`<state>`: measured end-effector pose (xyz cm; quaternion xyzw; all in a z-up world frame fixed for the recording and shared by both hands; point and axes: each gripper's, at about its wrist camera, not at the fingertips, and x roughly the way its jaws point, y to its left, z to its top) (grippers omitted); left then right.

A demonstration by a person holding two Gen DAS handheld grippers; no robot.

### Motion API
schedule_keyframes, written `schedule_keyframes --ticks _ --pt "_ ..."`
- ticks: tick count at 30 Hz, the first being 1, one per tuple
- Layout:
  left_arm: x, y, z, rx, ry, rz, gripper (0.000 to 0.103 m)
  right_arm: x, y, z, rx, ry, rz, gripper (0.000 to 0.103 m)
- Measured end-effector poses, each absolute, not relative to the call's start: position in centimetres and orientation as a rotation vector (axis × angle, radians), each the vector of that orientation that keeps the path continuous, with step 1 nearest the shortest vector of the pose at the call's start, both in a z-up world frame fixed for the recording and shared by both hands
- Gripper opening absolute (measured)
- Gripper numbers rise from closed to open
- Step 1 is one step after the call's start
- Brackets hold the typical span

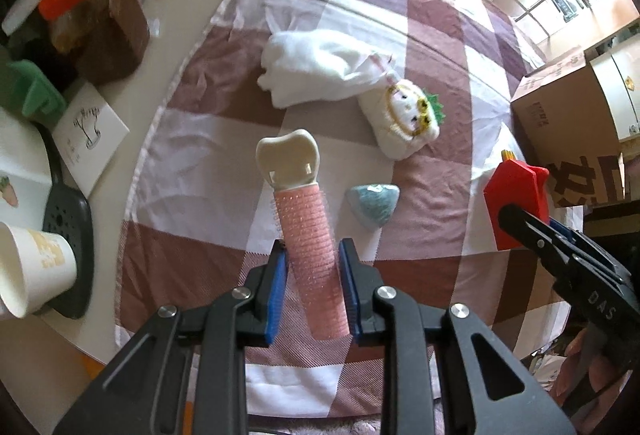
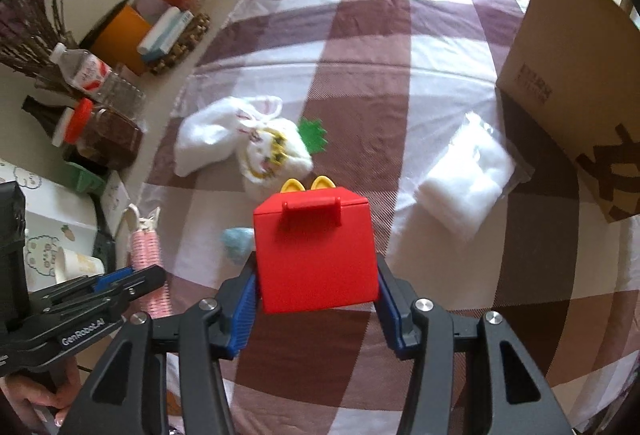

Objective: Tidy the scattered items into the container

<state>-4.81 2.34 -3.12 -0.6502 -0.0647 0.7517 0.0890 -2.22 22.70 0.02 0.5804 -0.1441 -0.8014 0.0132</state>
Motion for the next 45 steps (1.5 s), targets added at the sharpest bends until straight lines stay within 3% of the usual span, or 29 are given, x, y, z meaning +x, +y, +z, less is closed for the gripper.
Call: schedule_keyframes --ticks 17,45 --pt "-3.6 4.0 1.2 -1.785 -0.019 2.208 0.026 1.3 21.2 3.3 1.768 -0.496 -2.588 0.053" --pt "-1.4 10.5 3.3 -1.622 0.179 2.058 0.026 7.2 24.2 5.2 1.781 -0.694 -2.775 0.053"
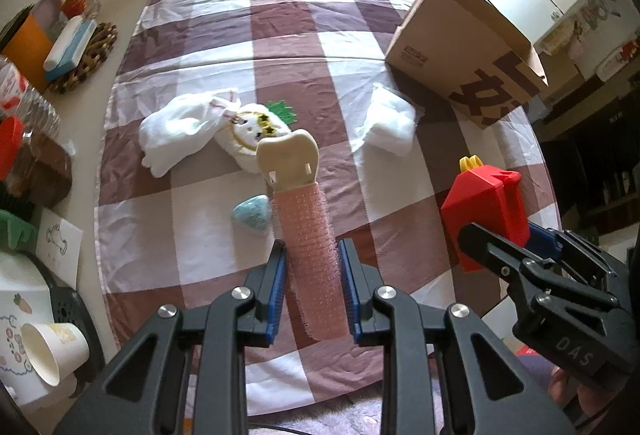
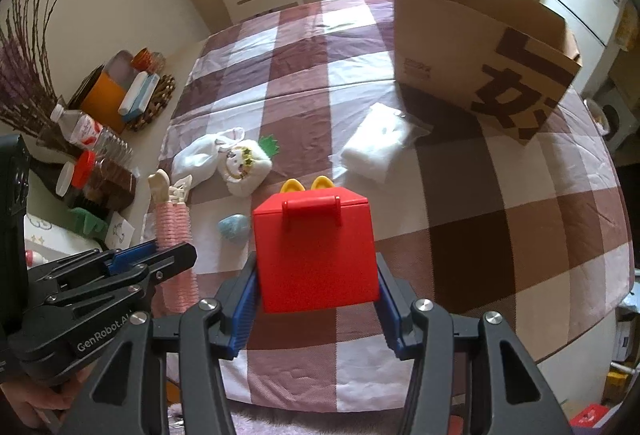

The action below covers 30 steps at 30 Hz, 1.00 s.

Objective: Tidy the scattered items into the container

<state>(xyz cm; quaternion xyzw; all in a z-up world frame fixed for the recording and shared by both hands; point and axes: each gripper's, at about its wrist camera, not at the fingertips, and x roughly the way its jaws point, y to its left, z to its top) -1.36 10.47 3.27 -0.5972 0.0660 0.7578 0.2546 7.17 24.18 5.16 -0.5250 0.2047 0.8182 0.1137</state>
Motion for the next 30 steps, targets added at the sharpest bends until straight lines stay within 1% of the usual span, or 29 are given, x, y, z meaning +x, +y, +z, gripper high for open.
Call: schedule_keyframes --ticks 30 --pt "1.9 20.3 3.4 -1.527 0.384 1.882 0.026 13.7 31.3 5.0 -1.384 0.753 2.232 0.053"
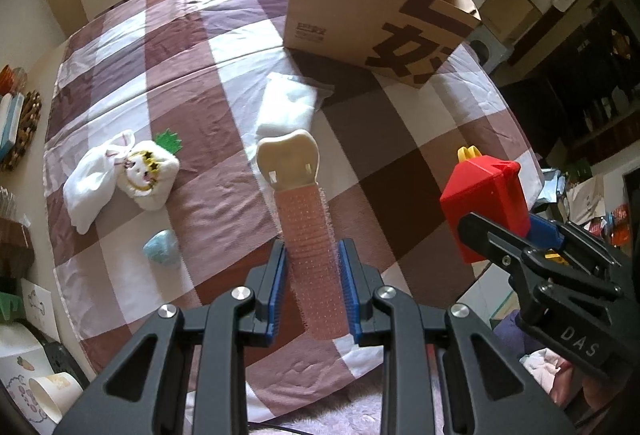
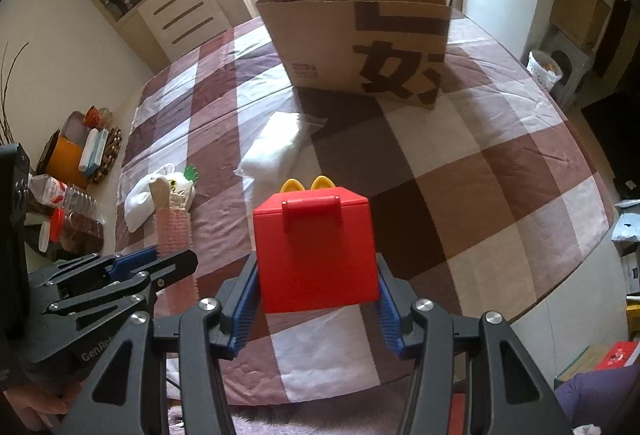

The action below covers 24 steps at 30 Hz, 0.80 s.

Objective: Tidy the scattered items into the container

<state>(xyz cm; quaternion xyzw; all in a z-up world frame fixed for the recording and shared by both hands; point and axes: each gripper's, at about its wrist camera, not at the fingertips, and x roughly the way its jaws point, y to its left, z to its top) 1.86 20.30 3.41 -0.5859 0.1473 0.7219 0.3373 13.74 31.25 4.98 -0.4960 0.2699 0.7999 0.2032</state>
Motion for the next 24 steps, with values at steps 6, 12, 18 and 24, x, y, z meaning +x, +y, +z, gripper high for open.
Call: schedule_keyframes --ticks 6,12,18,24 --pt "2.4 21.8 3.5 -1.514 0.407 1.864 0.026 14.7 32.4 5.1 -1.365 0.763 2.223 0.053" --pt "3.0 23.6 3.6 -1.499 0.432 1.842 0.026 15.7 33.6 5.3 -1.344 0.779 2.210 0.053" --pt "3.8 25.4 3.6 -1.488 0.459 1.823 0.026 16.5 34.8 5.3 -1.327 0.791 2.200 0.053" --pt "4.3 27.3 3.6 -1.478 0.480 1.807 0.026 17.3 36.3 5.3 -1.316 0.804 2.189 0.053"
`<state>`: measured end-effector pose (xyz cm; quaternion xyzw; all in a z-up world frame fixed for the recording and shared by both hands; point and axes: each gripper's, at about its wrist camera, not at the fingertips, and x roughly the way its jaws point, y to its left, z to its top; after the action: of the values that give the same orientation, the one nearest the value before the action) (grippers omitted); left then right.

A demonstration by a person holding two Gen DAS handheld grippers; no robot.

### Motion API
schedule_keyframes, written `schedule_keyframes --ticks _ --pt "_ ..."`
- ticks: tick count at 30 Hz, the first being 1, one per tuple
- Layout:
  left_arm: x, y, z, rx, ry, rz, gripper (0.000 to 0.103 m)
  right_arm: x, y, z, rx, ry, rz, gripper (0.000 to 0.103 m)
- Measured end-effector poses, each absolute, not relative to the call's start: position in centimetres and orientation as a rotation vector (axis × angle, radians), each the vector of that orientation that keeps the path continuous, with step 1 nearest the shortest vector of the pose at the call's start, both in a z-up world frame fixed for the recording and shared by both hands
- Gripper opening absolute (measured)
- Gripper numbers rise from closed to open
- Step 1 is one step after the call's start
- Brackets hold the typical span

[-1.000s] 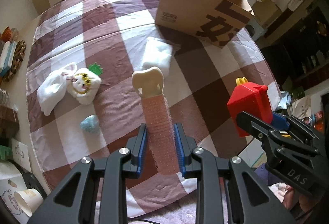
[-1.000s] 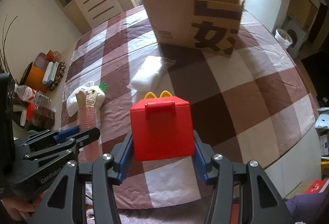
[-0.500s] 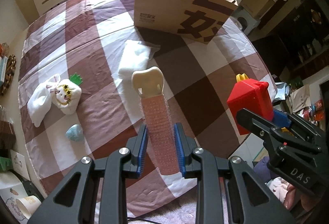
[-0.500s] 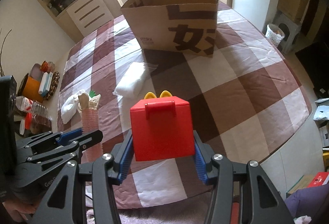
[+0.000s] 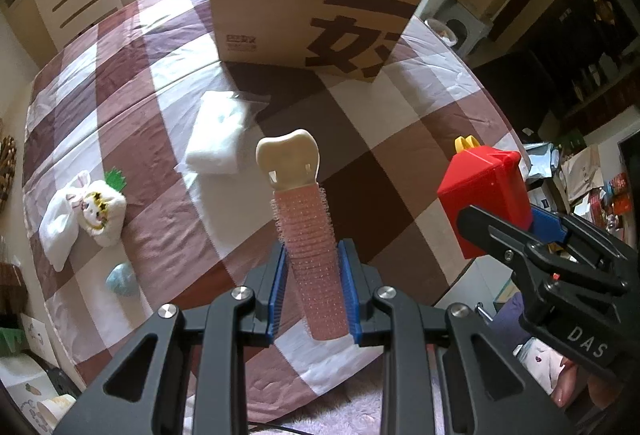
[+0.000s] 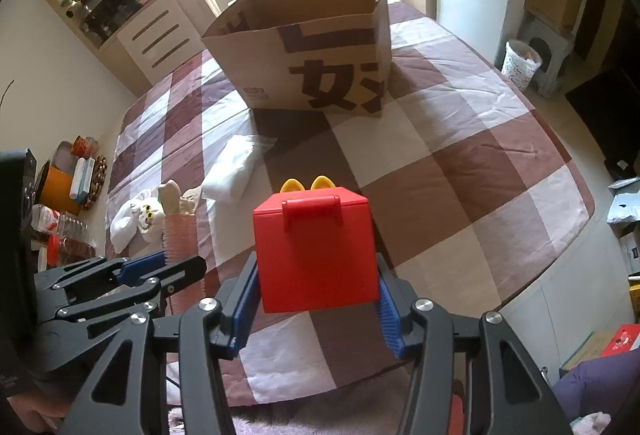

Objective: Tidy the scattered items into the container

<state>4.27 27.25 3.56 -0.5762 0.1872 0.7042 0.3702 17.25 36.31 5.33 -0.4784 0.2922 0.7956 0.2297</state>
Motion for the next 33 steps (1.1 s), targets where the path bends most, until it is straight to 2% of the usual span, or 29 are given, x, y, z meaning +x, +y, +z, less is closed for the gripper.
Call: schedule_keyframes --ticks 14,33 --pt "4.3 31.1 3.8 -1.457 0.514 1.803 0.026 17.7 39.8 5.5 -1.294 0.821 2.180 0.053" --pt "0.3 34.5 4.2 -1.451 0.520 1.829 0.026 13.6 43.8 5.7 -1.321 0.806 2.226 0.053"
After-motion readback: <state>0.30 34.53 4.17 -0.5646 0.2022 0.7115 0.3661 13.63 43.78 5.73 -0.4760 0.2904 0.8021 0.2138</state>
